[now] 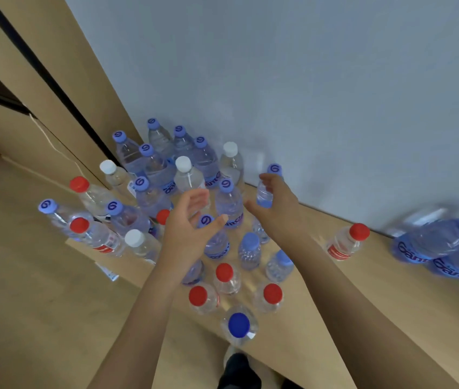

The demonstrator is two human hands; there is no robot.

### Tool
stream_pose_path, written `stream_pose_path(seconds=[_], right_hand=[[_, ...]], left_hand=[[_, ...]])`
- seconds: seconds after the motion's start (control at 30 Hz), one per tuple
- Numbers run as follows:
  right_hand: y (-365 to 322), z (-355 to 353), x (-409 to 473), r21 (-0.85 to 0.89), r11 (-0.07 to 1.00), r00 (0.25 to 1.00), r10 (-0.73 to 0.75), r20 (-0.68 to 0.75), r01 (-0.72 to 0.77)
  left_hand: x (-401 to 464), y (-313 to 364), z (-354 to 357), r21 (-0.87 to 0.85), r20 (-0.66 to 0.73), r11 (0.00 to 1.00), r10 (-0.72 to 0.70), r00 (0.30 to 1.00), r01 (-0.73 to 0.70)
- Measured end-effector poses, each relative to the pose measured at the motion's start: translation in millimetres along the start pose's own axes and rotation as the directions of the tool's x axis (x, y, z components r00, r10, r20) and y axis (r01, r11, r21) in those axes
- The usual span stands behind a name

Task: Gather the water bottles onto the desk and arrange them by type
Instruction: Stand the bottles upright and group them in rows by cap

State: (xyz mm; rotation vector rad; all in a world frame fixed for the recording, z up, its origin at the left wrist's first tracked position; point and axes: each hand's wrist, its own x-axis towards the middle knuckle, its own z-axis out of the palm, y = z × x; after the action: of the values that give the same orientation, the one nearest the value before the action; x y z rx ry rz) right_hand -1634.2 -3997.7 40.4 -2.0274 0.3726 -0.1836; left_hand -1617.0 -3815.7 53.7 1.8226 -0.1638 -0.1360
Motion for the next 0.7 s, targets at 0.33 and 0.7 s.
stream_pose_path(seconds=[0.33, 0.7], right_hand=[[1, 67, 50, -0.035, 0.990, 0.988, 0.139, 0.074, -0.137], [24, 92, 67, 0.081, 0.960, 0.959, 0.259, 0.119, -0.269]], left_hand=[[19, -16, -41, -0.010, -0.002, 1.000, -0.026, 1.000, 0.026], [26, -31, -52, 0.015, 0.023, 0.997, -0.072, 0.997, 0.071]])
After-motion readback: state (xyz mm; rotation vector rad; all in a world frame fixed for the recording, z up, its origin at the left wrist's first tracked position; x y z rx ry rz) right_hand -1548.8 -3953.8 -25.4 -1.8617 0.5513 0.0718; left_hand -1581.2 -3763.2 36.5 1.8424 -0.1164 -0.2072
